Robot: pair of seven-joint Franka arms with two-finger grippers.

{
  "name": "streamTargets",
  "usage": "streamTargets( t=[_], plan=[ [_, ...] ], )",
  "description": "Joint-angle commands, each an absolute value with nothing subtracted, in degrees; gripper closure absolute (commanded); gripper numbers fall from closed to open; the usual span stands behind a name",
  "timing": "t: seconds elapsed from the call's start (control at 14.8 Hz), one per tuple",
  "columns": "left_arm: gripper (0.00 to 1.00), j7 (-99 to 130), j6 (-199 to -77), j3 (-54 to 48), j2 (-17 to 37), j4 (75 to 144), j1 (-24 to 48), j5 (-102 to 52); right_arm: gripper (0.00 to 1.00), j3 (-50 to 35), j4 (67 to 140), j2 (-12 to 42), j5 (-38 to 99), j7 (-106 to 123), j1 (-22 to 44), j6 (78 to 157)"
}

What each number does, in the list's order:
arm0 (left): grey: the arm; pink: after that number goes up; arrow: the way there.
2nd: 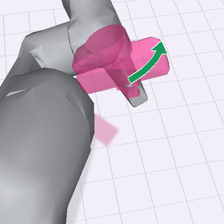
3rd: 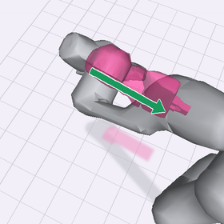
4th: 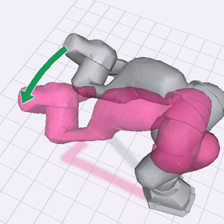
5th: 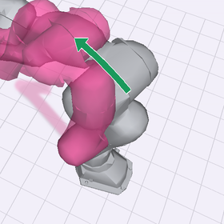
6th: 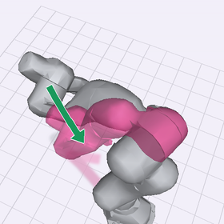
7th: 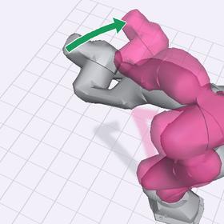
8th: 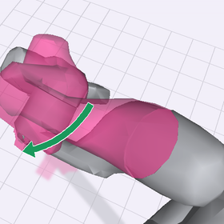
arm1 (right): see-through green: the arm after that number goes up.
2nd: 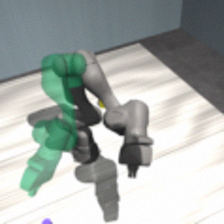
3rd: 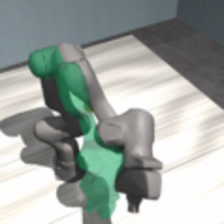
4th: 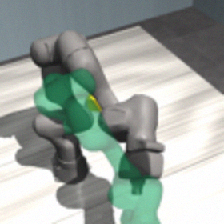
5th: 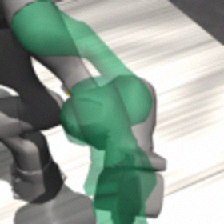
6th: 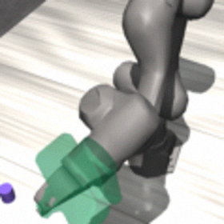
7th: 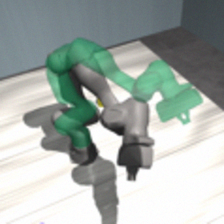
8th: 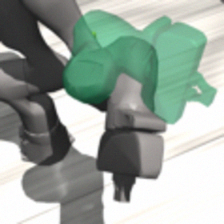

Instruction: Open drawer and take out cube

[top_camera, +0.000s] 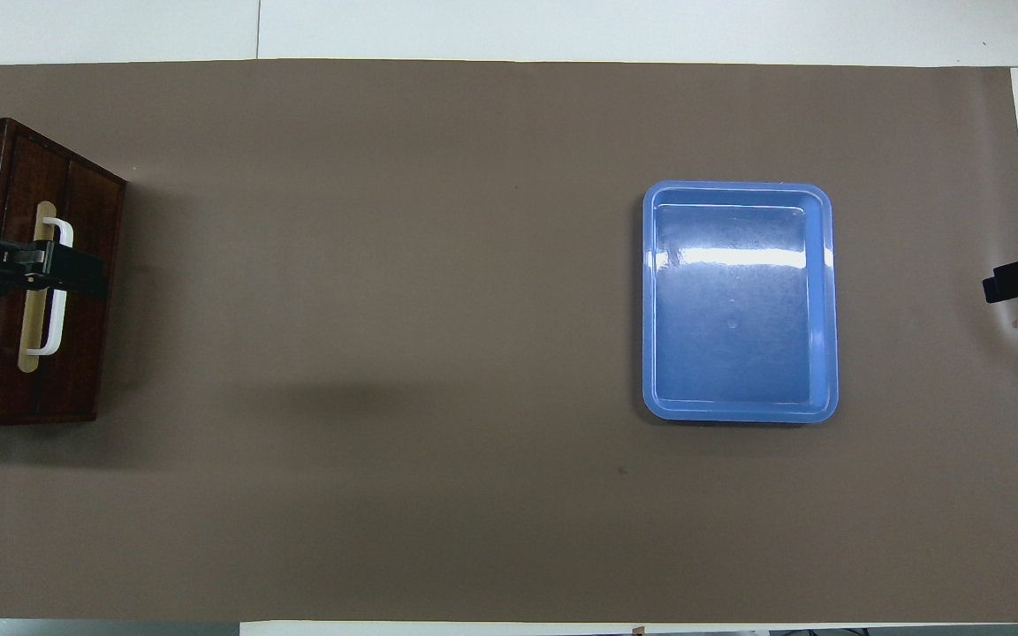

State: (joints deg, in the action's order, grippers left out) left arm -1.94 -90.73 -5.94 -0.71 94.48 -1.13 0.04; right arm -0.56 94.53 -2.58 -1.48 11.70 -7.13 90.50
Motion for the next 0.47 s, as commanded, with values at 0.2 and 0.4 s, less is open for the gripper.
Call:
streamTargets(
  t=[0.2,0.4],
  plan=[
    [0.0,-2.64,-89.74,-5.71,-1.05,94.31,-1.23,-0.7,0.0,-0.88,95.01,-2.9,-0.88,13.97,-8.09,91.05],
    [0.0,-2.64,-89.74,-5.71,-1.05,94.31,-1.23,-0.7,0.0,-0.88,95.18,-2.99,-0.88,13.8,-8.0,90.88]
  ],
)
